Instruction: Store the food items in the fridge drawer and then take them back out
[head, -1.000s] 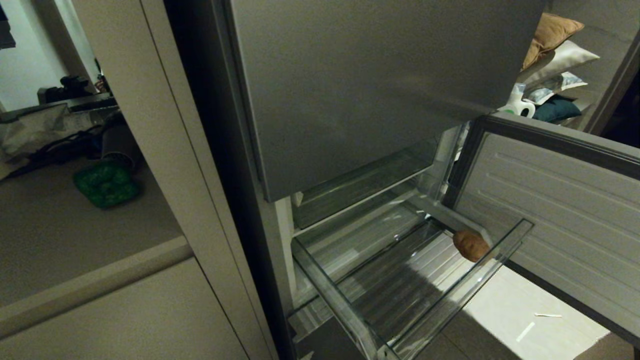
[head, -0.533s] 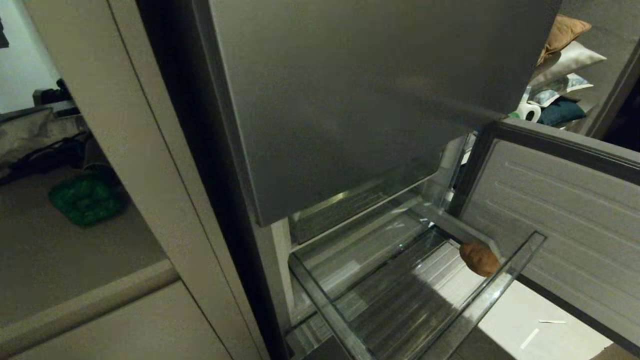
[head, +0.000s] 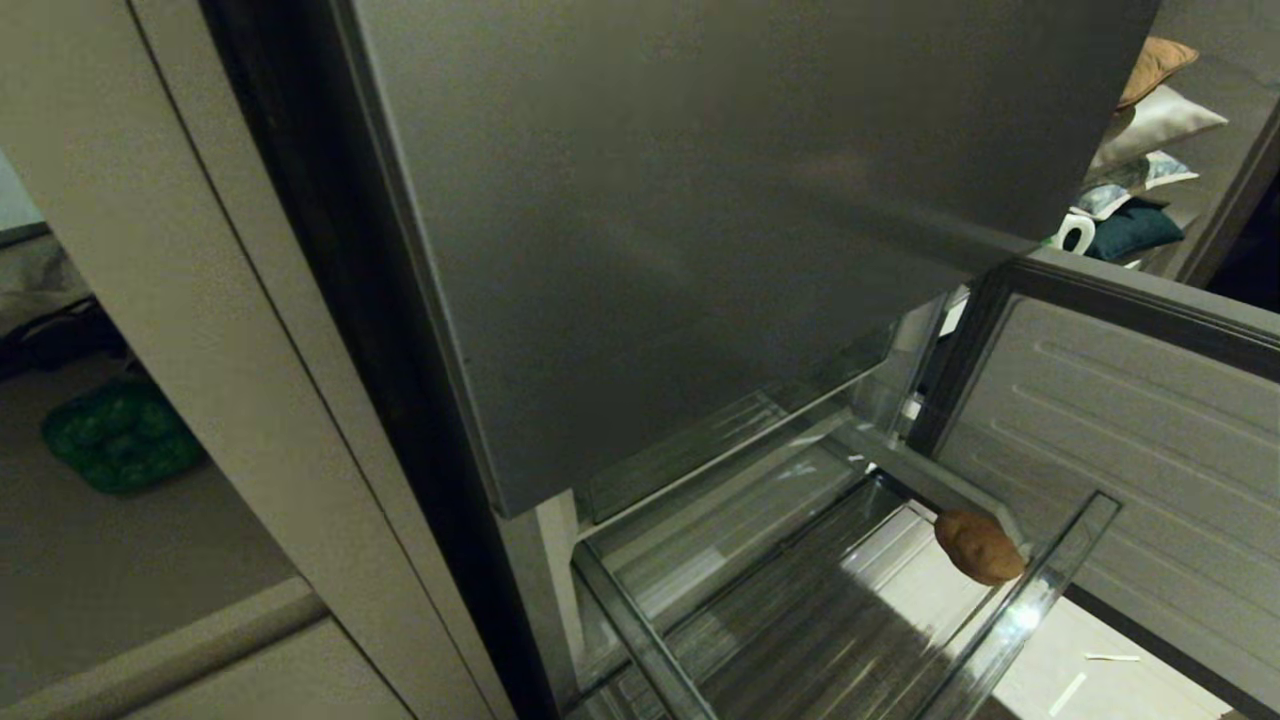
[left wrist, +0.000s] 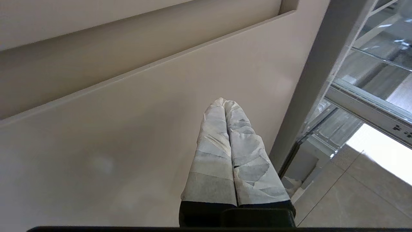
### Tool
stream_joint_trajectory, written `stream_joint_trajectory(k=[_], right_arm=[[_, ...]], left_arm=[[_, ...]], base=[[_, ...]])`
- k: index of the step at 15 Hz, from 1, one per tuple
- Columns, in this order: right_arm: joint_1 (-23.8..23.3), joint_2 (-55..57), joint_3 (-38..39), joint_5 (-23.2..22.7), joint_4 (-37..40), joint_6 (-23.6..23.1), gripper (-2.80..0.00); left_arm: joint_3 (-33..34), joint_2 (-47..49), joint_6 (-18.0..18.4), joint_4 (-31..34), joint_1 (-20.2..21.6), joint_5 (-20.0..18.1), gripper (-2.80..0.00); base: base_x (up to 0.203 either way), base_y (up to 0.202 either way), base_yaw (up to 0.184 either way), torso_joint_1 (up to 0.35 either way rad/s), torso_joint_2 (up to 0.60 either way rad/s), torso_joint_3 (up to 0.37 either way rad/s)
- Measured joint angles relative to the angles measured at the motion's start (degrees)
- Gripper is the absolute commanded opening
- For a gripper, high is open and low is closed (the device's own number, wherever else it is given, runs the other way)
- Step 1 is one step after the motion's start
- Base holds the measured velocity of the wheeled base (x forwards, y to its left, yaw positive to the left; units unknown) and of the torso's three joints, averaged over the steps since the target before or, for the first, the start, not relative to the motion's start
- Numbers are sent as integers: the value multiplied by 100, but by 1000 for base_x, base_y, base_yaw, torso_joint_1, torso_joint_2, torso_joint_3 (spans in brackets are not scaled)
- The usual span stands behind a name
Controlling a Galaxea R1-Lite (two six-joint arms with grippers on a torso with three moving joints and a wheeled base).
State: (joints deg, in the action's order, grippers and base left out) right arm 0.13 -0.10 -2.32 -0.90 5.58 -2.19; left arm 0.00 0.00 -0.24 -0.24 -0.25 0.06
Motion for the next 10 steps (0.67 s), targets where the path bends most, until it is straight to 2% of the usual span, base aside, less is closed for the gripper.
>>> stream_joint_trajectory(k=[2, 5, 10], right_arm=[[-11, 30, -195, 32, 98, -170, -280], [-23, 684, -996, 98, 276, 4, -280], [-38, 3609, -2608, 162, 505, 482, -280]], left_arm=[[0, 0, 0, 0, -1, 1, -280], [0, 0, 4, 0, -1, -1, -280], [0, 0, 6, 0, -1, 1, -280]], base=[[0, 0, 0, 0, 0, 0], [0, 0, 0, 0, 0, 0], [0, 0, 0, 0, 0, 0]])
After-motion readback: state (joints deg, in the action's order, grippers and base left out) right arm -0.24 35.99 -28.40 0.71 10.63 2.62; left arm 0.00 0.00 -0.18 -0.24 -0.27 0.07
